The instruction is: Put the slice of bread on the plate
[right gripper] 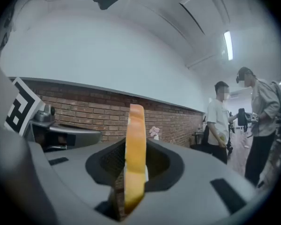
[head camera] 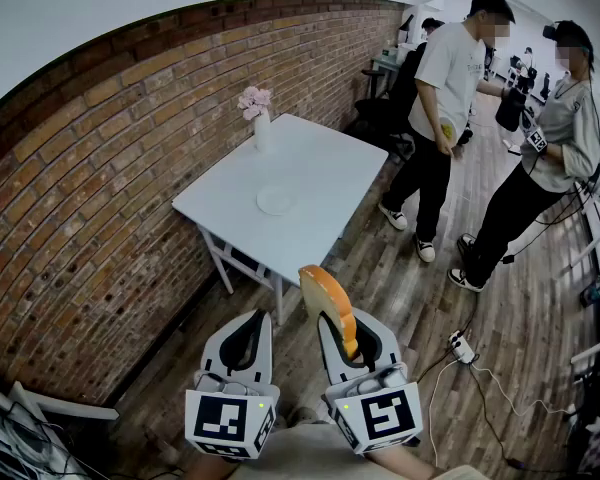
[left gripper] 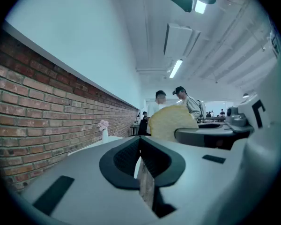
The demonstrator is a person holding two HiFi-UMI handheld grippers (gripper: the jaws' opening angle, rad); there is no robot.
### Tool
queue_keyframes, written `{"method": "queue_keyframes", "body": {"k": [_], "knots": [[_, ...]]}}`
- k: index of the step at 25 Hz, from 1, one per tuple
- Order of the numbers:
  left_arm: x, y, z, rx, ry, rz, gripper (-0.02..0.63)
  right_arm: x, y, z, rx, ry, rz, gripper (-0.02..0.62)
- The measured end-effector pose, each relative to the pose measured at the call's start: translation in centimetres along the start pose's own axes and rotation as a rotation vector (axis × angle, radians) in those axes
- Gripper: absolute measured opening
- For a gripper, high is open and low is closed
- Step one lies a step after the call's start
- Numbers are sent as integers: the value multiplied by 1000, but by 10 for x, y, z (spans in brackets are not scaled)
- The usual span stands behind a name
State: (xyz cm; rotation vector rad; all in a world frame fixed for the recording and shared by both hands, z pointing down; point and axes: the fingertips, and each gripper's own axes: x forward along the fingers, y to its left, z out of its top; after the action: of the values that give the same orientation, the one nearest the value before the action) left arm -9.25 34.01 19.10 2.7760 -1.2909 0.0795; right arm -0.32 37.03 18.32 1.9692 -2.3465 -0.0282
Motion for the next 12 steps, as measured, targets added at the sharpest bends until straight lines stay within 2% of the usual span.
{"method": "queue_keyframes", "body": {"k": [12], "knots": [[12,-7,-2,7,4,-4,11,4,-11,-4,4,2,6,95]]}}
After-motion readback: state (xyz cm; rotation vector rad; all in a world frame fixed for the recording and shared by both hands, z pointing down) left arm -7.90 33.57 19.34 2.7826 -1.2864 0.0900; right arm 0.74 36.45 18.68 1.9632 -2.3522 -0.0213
